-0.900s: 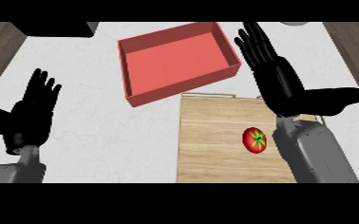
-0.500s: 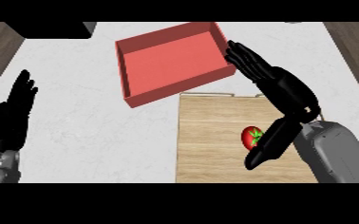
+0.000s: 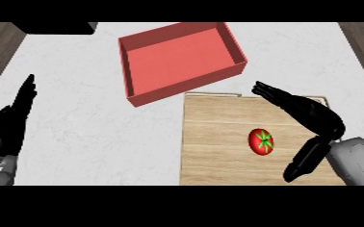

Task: Pick the tomato from the tray and place it in the cardboard box

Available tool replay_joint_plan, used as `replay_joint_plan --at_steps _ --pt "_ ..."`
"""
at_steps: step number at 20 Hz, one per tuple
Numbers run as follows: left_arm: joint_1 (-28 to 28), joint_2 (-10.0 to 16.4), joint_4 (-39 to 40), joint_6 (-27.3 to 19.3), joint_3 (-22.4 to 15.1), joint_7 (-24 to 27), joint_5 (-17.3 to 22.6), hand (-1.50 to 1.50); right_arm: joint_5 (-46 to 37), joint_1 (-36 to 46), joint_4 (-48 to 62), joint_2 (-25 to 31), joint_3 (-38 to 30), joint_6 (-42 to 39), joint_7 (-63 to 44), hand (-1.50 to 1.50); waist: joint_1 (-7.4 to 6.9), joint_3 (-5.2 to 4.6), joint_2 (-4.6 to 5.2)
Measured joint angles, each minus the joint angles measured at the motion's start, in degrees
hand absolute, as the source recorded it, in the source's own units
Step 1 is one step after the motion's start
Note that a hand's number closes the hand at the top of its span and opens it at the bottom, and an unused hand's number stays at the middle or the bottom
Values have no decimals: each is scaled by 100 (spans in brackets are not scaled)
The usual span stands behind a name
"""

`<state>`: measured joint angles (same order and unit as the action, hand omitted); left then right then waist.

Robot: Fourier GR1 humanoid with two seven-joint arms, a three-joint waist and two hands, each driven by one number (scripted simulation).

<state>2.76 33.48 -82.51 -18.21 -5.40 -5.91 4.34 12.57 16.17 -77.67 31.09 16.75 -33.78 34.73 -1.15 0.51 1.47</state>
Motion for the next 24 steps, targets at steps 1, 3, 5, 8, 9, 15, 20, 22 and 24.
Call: replay_joint_plan --at_steps 1,3,5,8,9,15,20,22,24 --pt "21 11 41 11 -8 17 -30 0 -111 23 115 103 -28 43 206 -150 -10 -1 -3" --pt "54 -11 112 6 -43 41 -93 0 -491 111 269 230 1 308 608 -150 -32 -4 -16" --pt "92 -36 190 32 -68 109 -125 0 -922 301 443 432 55 590 901 -150 -81 -8 -16" --pt "164 -70 299 76 -101 164 -161 0 -1628 603 603 793 303 931 1242 -150 -123 -18 -25" --pt "205 -72 353 83 -111 172 -189 0 -1849 700 692 869 414 1039 1366 -150 -136 -21 -23" --pt "380 -125 499 110 -105 119 -264 0 -3091 1228 1070 1194 1204 1535 1807 -150 -118 -36 -63" --pt "490 -212 783 118 -65 243 -366 0 -3884 1790 1614 1101 1762 1719 1931 -150 -88 -44 -81" --pt "567 -254 885 137 -24 246 -382 0 -4106 1919 1796 960 1942 1769 1963 -150 -55 -47 -92" --pt "530 -268 945 164 54 308 -403 0 -4307 1971 1850 857 2039 1796 1943 -150 -14 -48 -110"
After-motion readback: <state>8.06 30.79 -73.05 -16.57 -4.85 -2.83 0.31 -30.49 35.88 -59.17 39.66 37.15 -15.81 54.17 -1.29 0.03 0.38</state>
